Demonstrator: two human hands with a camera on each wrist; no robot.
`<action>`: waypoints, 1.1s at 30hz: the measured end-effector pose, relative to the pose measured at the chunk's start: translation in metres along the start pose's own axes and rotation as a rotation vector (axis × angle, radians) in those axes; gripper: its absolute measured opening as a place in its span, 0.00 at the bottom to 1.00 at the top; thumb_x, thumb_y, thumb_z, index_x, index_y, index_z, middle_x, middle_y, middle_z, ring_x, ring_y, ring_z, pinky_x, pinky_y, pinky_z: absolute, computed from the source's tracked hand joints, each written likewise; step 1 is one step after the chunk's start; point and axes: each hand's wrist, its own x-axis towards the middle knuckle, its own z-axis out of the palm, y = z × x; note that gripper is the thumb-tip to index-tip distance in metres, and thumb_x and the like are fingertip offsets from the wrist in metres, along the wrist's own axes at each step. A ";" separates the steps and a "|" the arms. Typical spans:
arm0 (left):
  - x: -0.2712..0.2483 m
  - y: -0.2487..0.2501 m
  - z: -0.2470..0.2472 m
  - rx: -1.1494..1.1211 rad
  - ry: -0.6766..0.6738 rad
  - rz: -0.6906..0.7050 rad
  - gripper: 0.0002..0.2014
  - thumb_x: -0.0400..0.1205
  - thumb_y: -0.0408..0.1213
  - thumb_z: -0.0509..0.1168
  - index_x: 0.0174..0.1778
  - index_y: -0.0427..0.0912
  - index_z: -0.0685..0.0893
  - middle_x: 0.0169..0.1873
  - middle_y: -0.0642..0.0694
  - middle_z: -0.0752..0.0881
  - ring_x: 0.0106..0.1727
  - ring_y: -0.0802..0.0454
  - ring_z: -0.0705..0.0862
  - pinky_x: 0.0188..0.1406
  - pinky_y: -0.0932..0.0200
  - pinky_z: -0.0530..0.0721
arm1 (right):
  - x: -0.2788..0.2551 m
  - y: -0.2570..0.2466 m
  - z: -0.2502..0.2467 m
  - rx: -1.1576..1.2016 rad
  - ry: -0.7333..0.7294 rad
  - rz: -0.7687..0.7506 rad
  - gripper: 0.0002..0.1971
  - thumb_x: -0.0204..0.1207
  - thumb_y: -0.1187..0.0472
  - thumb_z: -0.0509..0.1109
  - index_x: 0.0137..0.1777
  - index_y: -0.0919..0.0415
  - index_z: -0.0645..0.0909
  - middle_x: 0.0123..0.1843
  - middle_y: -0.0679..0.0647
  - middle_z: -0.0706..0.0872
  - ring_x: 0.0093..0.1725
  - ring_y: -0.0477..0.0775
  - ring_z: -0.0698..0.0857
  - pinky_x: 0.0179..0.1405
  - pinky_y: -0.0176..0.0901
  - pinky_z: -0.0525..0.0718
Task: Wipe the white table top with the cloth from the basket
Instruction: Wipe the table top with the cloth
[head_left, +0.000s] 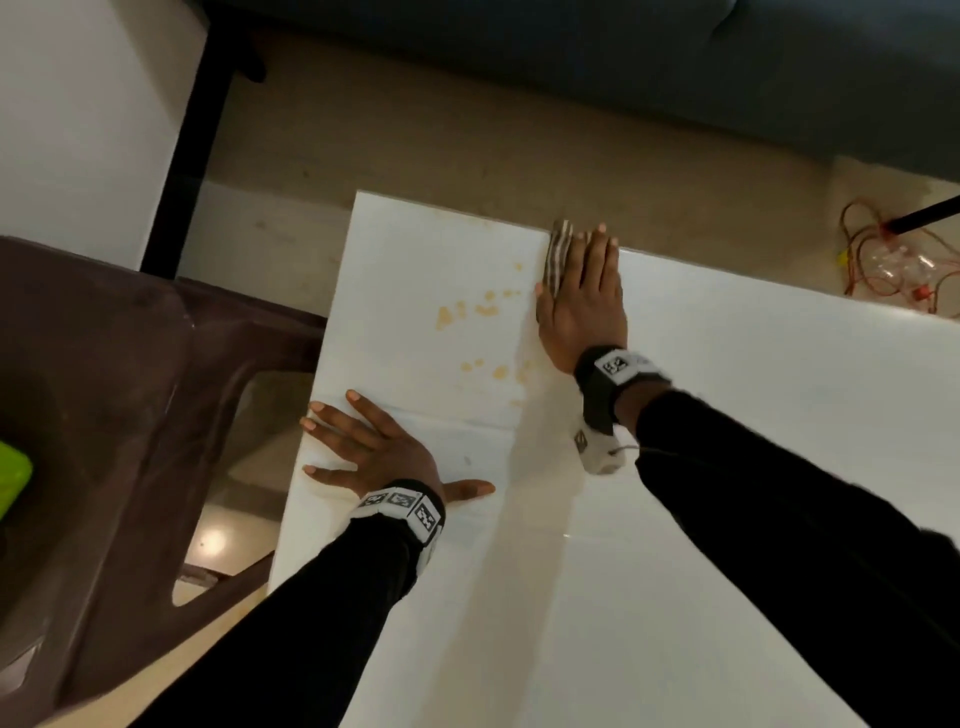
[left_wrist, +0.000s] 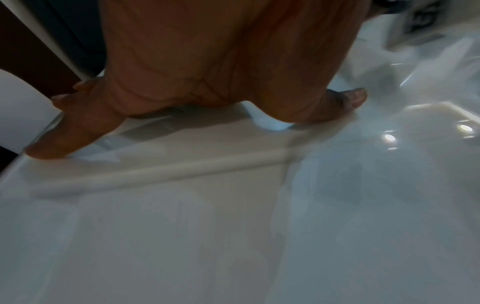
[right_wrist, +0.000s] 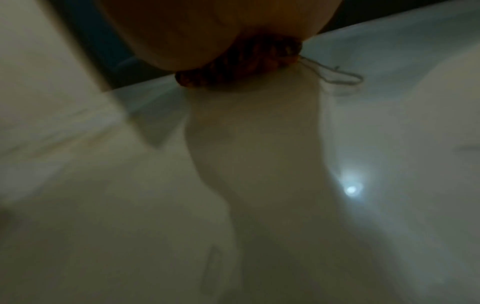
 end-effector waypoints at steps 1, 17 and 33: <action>0.000 0.000 0.001 0.005 -0.006 -0.002 1.01 0.26 0.84 0.68 0.81 0.27 0.20 0.80 0.17 0.28 0.85 0.20 0.32 0.77 0.14 0.55 | 0.015 -0.003 -0.003 0.013 -0.004 0.037 0.40 0.90 0.43 0.43 0.92 0.71 0.46 0.93 0.73 0.44 0.93 0.75 0.45 0.93 0.65 0.48; 0.004 -0.006 0.003 0.003 -0.015 0.018 1.00 0.28 0.85 0.69 0.83 0.27 0.24 0.81 0.17 0.28 0.85 0.20 0.32 0.78 0.15 0.56 | -0.054 -0.037 0.023 -0.060 -0.051 -0.190 0.39 0.90 0.44 0.45 0.92 0.70 0.46 0.94 0.72 0.44 0.93 0.74 0.44 0.94 0.66 0.49; 0.012 -0.051 -0.011 -0.004 0.024 0.149 1.01 0.29 0.85 0.69 0.80 0.23 0.22 0.81 0.21 0.24 0.86 0.26 0.29 0.82 0.20 0.53 | -0.143 -0.070 0.042 -0.031 -0.058 -0.137 0.40 0.91 0.43 0.50 0.93 0.69 0.46 0.93 0.73 0.43 0.93 0.76 0.44 0.93 0.68 0.52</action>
